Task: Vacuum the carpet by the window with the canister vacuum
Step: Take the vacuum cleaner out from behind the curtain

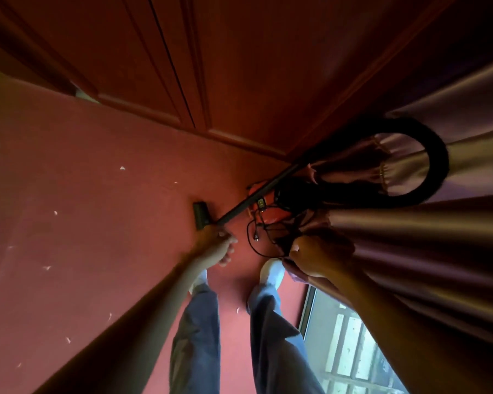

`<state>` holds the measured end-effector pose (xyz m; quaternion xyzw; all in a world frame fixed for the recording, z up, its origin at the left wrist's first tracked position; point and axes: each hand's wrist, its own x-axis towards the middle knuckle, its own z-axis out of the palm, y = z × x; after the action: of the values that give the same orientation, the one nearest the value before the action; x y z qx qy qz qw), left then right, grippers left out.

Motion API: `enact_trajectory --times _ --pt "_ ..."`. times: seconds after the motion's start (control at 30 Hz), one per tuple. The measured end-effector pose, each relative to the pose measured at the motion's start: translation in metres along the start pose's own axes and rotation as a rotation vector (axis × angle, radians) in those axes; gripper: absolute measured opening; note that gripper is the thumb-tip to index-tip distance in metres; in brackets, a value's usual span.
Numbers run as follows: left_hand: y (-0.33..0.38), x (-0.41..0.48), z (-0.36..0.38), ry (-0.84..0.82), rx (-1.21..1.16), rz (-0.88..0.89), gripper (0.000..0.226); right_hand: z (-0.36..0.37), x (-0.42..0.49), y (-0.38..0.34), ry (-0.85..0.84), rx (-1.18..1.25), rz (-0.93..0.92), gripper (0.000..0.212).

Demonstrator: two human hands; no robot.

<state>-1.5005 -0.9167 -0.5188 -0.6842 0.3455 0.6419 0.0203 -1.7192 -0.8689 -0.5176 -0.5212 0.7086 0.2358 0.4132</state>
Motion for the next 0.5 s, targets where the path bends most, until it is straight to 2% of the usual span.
enact_trajectory --times 0.1,0.17,0.33,0.43,0.5 --pt "-0.041 0.057 0.034 -0.015 -0.075 -0.126 0.017 0.053 0.056 0.012 -0.069 0.084 0.047 0.025" --pt "-0.068 0.089 0.054 -0.022 -0.131 -0.170 0.016 0.081 0.084 0.012 -0.053 0.107 0.037 0.025" --pt "-0.122 0.165 0.094 0.026 -0.272 -0.167 0.013 0.160 0.159 0.013 -0.004 0.202 0.033 0.024" --pt "-0.152 0.209 0.115 0.027 -0.321 -0.215 0.015 0.197 0.199 0.015 0.064 0.197 0.005 0.030" --pt "-0.169 0.236 0.128 0.040 -0.368 -0.249 0.020 0.216 0.224 0.021 0.222 0.142 0.002 0.043"
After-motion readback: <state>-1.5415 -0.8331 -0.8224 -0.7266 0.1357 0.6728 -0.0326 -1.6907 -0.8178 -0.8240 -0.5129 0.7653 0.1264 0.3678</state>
